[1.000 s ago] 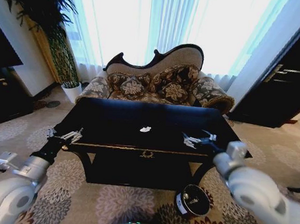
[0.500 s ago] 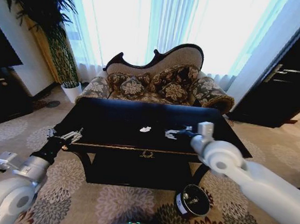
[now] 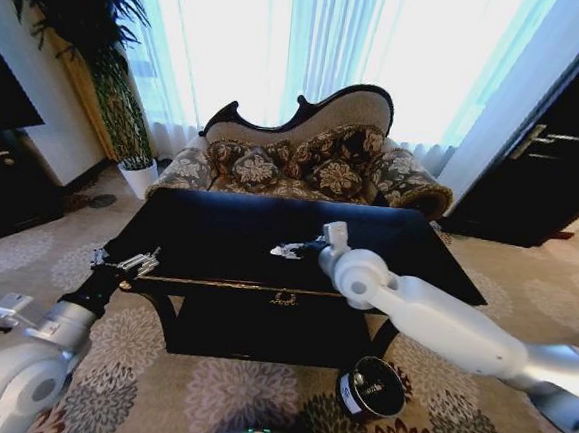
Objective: Move to the front of the table and place the trash on the table into the trash bin.
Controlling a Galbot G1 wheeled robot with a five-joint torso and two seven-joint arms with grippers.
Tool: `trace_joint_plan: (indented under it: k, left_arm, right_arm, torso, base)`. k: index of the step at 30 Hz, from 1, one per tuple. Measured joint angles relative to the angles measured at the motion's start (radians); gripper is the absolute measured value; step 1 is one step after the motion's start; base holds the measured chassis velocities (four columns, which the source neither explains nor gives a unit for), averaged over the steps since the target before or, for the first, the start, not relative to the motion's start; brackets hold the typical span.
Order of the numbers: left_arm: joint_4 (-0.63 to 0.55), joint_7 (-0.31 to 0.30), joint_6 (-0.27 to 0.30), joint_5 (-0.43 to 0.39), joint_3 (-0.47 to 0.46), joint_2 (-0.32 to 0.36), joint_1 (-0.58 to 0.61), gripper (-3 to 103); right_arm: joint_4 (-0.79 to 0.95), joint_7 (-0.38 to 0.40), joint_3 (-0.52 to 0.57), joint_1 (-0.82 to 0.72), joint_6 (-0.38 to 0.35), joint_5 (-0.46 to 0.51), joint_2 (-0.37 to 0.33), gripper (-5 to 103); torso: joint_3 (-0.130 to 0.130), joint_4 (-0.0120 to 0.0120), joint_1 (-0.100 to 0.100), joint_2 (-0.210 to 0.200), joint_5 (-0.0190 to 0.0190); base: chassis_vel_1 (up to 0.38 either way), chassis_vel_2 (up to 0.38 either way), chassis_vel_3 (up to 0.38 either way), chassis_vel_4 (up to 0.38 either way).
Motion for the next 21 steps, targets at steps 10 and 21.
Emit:
trace_joint_plan:
  k: [10, 21]
  left_arm:
    - [0.0, 0.0, 0.0, 0.0, 0.0, 0.0, 0.0, 100]
    - [0.0, 0.0, 0.0, 0.0, 0.0, 0.0, 0.0, 100]
  right_arm:
    - [-0.063, -0.008, -0.031, 0.003, 0.0, -0.026, 0.055, 100]
    - [-0.101, -0.06, -0.054, 0.003, 0.008, -0.09, 0.087, 91]
  torso:
    - [0.0, -0.0001, 0.0, 0.0, 0.0002]
    - [0.0, 0.0, 0.0, 0.0, 0.0002]
  base:
    - [0.0, 0.0, 0.0, 0.0]
    - [0.0, 0.0, 0.0, 0.0]
